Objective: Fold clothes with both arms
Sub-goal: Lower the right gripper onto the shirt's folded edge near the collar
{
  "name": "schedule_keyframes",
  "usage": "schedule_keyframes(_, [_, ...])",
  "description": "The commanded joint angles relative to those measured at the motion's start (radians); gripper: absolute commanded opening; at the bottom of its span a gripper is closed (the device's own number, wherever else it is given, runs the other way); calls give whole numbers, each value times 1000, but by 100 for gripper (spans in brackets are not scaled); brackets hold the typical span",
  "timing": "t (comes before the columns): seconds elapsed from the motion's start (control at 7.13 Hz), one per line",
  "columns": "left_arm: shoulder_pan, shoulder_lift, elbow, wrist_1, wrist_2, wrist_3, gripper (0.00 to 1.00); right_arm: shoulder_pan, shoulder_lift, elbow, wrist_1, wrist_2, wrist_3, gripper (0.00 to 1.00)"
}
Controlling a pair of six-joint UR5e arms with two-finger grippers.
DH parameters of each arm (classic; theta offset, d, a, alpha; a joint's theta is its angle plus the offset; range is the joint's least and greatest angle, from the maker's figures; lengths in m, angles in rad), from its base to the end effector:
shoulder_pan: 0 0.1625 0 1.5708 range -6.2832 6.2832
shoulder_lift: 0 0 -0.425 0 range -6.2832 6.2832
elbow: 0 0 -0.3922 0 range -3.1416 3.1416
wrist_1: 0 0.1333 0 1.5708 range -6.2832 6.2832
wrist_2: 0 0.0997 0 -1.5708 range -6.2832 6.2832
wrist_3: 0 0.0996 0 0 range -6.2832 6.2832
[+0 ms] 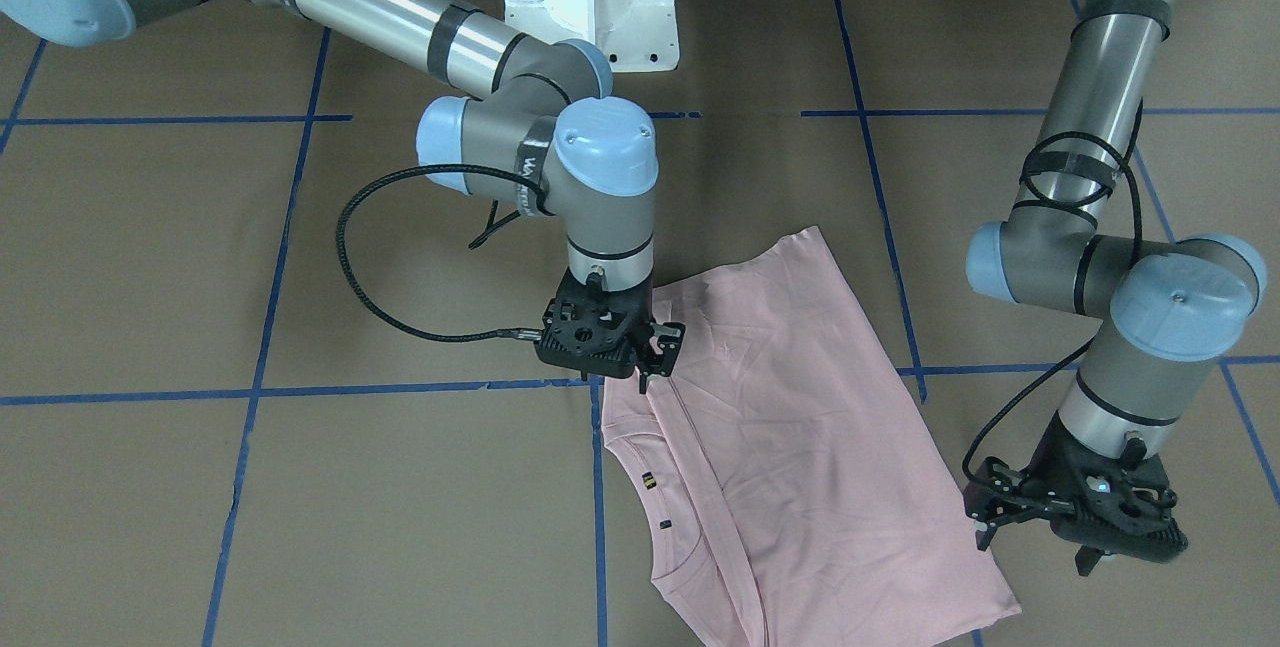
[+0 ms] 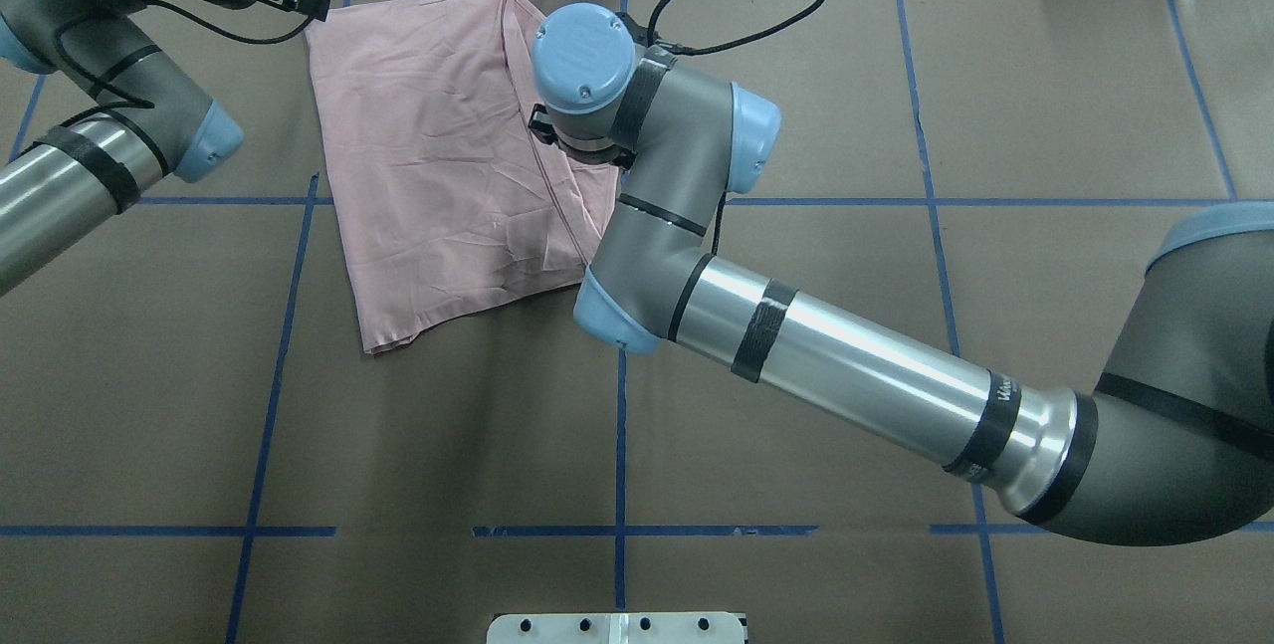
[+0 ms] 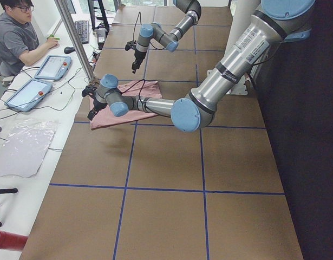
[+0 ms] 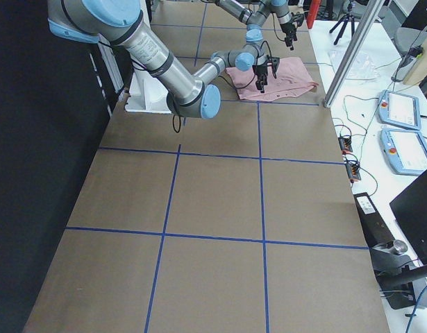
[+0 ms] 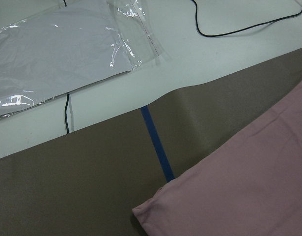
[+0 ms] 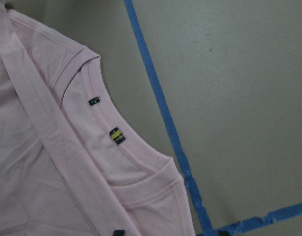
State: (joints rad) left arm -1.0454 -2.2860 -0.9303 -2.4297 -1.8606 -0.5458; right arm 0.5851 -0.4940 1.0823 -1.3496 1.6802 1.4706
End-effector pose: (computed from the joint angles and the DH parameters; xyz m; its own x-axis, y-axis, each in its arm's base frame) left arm 0.3135 -0.7497 0.4307 0.7650 0.3135 -0.5625 0.1155 0.7926 0.5987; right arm -0.6334 -0.5665 0.1425 0.6206 0.2918 0.7278 -0.4231 0.9061 -0.0025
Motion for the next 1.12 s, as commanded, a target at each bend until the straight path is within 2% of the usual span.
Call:
schedule_keyframes(0.0, [1, 0, -2, -2, 0, 0, 100, -56, 18, -31, -22, -74, 10, 58])
schedule_keyframes(0.28, [1, 23, -37, 1, 0, -2, 100, -73, 17, -54, -23, -82, 31, 53])
schedule_keyframes(0.98, [2, 28, -42, 0, 0, -2, 100, -91, 5, -56, -26, -103, 36, 52])
